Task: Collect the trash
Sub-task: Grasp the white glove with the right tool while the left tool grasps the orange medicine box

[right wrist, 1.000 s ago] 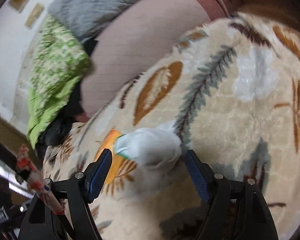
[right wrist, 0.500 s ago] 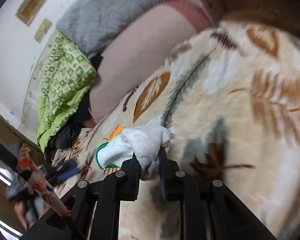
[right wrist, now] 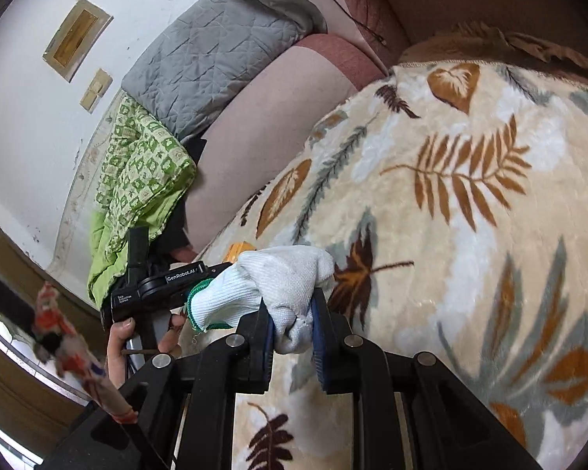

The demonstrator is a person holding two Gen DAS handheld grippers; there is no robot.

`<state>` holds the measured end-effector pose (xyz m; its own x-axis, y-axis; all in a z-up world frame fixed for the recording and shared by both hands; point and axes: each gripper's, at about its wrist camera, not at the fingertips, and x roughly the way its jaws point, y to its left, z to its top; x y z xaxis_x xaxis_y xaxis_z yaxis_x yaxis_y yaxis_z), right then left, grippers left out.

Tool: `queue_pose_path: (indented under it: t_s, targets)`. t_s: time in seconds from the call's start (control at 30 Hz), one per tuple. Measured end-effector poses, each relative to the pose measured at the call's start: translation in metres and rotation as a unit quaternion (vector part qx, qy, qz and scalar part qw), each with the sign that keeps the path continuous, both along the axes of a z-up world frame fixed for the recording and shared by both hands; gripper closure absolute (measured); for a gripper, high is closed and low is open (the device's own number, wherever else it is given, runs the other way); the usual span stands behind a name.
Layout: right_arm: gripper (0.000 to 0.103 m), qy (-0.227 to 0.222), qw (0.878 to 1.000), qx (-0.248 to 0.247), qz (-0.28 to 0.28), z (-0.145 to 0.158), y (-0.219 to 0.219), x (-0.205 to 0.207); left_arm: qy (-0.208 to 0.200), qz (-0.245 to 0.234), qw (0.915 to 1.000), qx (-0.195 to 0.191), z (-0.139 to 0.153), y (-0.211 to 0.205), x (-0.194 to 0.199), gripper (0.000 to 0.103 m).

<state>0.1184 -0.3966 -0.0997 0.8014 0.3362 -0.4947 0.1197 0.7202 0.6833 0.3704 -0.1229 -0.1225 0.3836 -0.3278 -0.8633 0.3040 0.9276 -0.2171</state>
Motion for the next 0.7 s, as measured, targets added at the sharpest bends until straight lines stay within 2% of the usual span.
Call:
queue_pose_path:
  t_s: [0.07, 0.13, 0.2, 0.33, 0.5, 0.7]
  targets:
    - [0.085, 0.0, 1.0, 0.003, -0.002, -0.001, -0.002, -0.004, 0.0, -0.003, 1.0, 0.007, -0.002, -0.006, -0.004, 0.039]
    - [0.085, -0.001, 1.0, 0.003, -0.002, -0.003, -0.001, -0.009, -0.011, 0.013, 0.9992, 0.037, -0.004, -0.009, -0.007, 0.039]
    - [0.085, 0.002, 1.0, 0.006, -0.001, -0.005, 0.0, -0.013, -0.004, 0.025, 0.9985, 0.049, -0.01, -0.011, -0.005, 0.051]
    - [0.085, 0.006, 1.0, 0.008, 0.0, -0.006, 0.002, -0.023, -0.005, 0.036, 0.9979, 0.054, -0.007, -0.008, -0.014, 0.059]
    - [0.085, -0.006, 1.0, 0.019, -0.004, 0.005, 0.004, -0.047, -0.001, 0.036, 0.9993, 0.011, 0.024, 0.001, -0.057, 0.059]
    - [0.085, -0.031, 0.999, 0.025, -0.009, 0.034, 0.01, -0.092, 0.003, 0.036, 0.9987, -0.035, 0.08, 0.008, -0.146, 0.059]
